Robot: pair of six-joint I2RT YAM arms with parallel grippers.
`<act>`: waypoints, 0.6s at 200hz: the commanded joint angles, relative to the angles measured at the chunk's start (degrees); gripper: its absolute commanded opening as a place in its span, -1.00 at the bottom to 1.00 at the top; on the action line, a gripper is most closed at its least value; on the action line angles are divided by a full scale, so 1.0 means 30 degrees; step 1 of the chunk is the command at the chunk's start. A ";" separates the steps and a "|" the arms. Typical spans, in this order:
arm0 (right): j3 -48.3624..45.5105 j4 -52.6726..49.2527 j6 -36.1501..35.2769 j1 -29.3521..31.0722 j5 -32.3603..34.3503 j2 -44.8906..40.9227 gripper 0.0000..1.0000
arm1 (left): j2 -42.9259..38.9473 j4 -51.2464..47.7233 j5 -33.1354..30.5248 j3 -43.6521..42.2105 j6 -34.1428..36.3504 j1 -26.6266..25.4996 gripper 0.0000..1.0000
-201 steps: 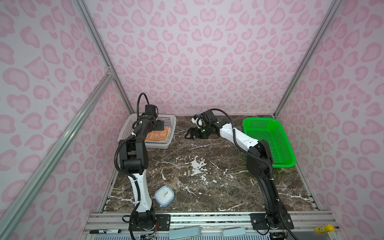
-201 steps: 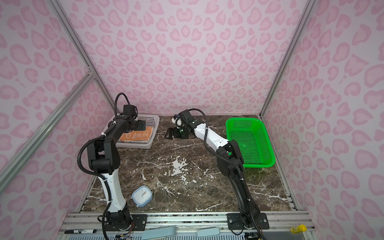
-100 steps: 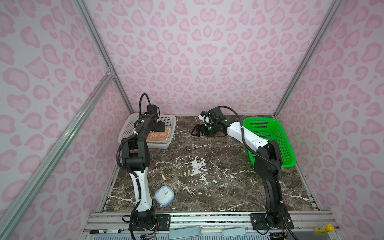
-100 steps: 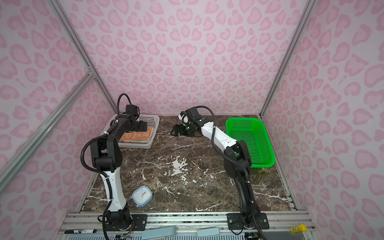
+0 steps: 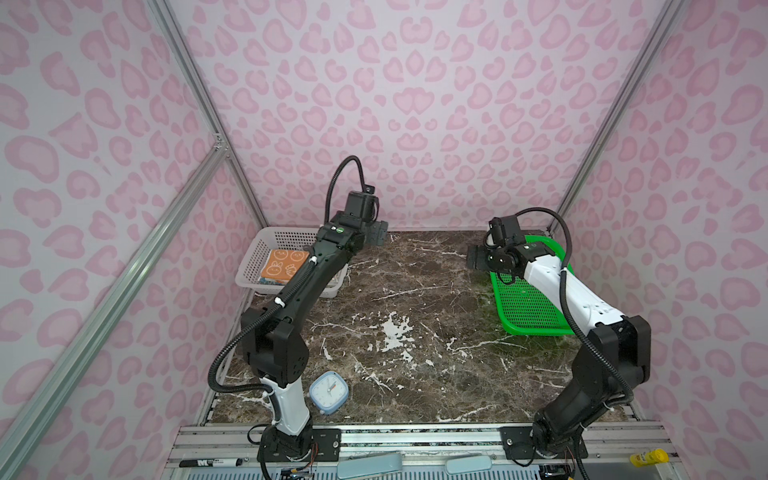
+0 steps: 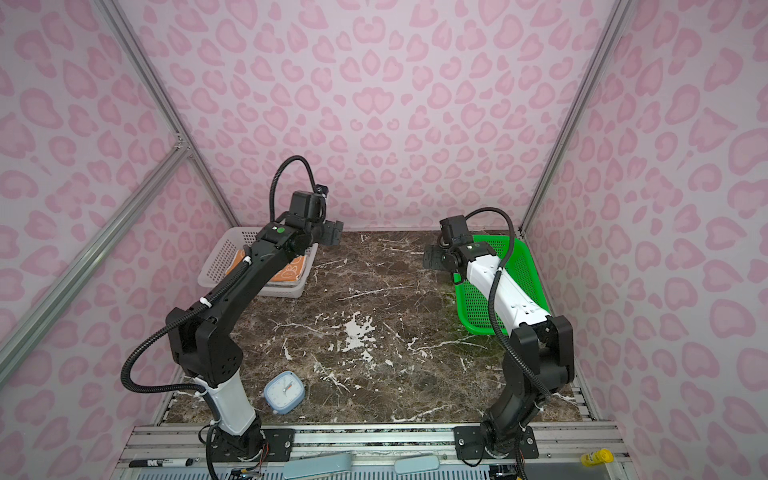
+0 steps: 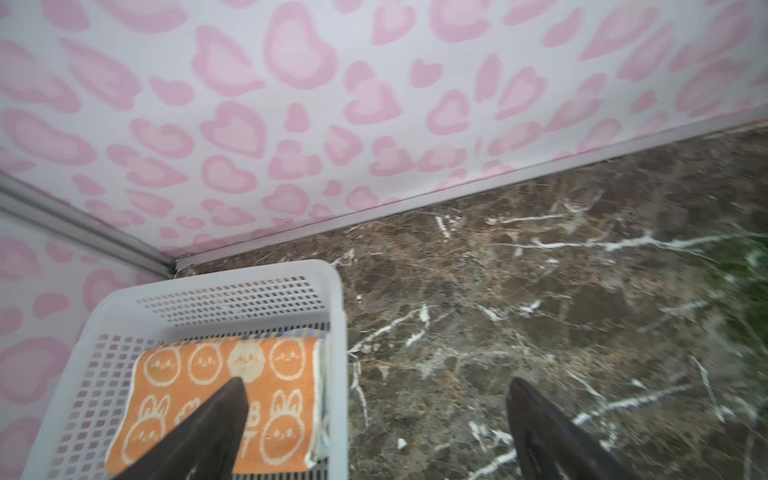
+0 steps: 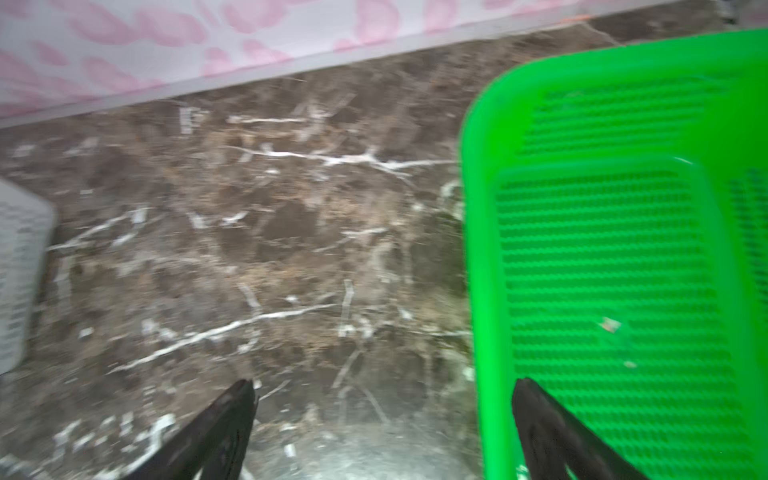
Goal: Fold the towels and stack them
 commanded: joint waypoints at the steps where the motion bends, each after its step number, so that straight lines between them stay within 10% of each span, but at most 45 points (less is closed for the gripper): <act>1: -0.1391 -0.0773 -0.0450 -0.0331 0.3019 -0.0082 0.96 | -0.0499 0.1868 -0.1208 -0.0598 0.0377 -0.1940 0.95; 53: -0.3620 0.0445 0.0118 -0.0724 0.2712 0.0970 0.42 | -0.1933 0.7061 -0.0862 -0.5943 -0.1167 -0.5890 0.95; 120: -0.3057 0.0925 0.0915 0.0942 0.1670 0.1599 -0.80 | -0.4551 0.8415 -0.1189 -1.1028 -0.3308 -0.6541 0.95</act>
